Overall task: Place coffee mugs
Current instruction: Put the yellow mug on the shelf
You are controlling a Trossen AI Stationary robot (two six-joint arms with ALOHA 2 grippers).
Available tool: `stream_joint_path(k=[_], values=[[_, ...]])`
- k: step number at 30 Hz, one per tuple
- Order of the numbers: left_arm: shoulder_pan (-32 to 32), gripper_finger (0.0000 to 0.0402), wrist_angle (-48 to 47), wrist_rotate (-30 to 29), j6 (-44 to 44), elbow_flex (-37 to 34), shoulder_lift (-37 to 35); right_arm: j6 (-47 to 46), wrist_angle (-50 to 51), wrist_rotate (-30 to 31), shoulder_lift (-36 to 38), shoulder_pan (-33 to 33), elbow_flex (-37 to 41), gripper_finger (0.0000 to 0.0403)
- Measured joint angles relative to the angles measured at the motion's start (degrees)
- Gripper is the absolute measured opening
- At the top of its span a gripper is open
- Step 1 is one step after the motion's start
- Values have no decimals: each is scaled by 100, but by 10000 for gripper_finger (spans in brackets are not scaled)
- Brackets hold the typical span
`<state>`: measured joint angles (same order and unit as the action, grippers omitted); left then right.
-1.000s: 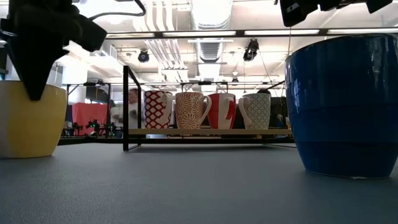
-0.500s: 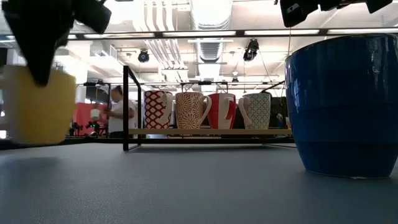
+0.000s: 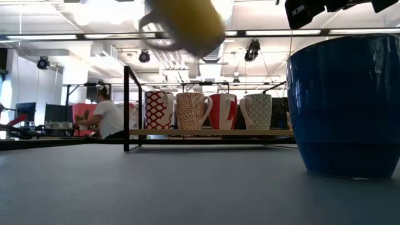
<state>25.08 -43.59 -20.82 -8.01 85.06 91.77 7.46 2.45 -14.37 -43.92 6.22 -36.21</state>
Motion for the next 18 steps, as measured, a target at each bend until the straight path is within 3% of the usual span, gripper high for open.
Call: stream_joint_path(k=[7,11,14,18], values=[[-817,5,102,83,1096,293,13,-2,70,-5,5,0,0,9],[-1506,6,-95,126,1265,309,122,9,71,-8,5,0,0,9],[-1995,5,-432,476,1301,305,195,5,70,-10,5,0,0,9],[-2331,3,-679,618,983,383,350,7,70,-13,5,0,0,9]])
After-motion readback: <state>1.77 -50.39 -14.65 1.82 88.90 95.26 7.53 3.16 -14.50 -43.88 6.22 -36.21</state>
